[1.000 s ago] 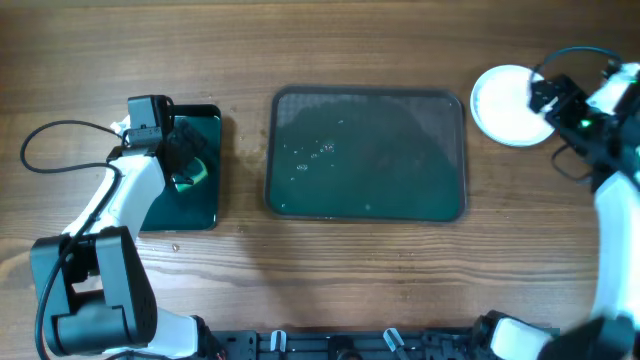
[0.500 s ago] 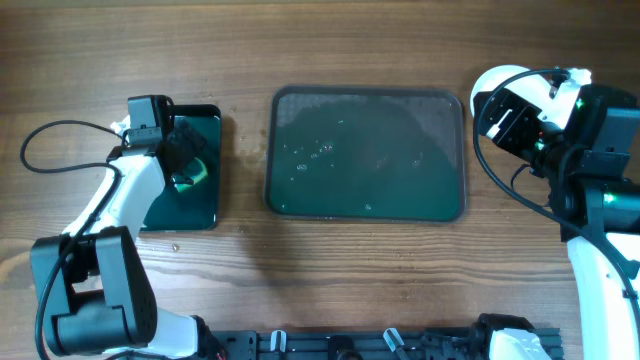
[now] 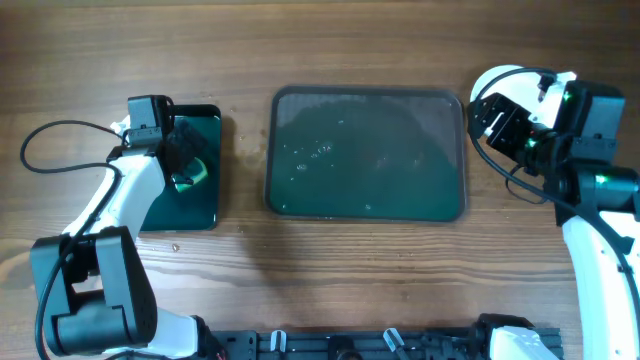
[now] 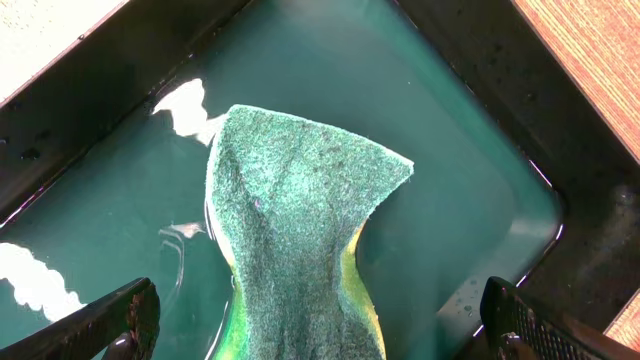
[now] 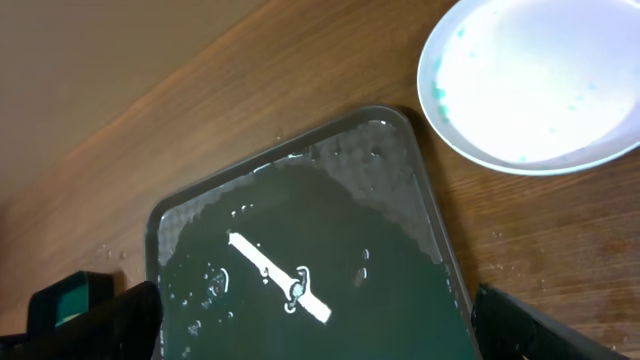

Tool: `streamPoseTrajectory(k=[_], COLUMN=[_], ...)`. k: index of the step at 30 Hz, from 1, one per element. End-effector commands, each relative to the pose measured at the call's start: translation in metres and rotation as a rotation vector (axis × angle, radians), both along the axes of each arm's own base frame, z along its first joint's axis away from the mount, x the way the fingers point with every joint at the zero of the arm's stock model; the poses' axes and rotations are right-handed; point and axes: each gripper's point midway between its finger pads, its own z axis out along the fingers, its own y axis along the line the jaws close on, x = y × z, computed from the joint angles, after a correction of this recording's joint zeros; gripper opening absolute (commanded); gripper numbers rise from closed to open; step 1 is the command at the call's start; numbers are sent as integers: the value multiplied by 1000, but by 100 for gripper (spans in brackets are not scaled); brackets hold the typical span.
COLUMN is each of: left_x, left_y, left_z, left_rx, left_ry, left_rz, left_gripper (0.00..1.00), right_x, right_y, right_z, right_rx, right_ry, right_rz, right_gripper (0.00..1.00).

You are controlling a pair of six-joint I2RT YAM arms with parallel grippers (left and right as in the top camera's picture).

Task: Clean dirty plates on tray and stack at the side

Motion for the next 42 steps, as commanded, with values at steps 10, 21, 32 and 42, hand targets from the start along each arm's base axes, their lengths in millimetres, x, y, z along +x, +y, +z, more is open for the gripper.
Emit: streamPoseTrajectory(k=[10, 21, 32, 42], left_x=[0, 0, 0, 0], left_y=[3, 3, 3, 3], left_z=[6, 6, 6, 6], left_rx=[14, 14, 14, 14], left_ry=[-15, -15, -15, -15], left_rz=[7, 7, 7, 7], left_gripper=[100, 100, 100, 100], right_x=[-44, -89, -105, -102], right_y=[5, 30, 21, 14], right_z=[-12, -2, 6, 0], right_rx=[-153, -278, -339, -389], right_ry=[-321, -824, -987, -1029], right_rz=[84, 164, 93, 71], right_gripper=[100, 100, 100, 100])
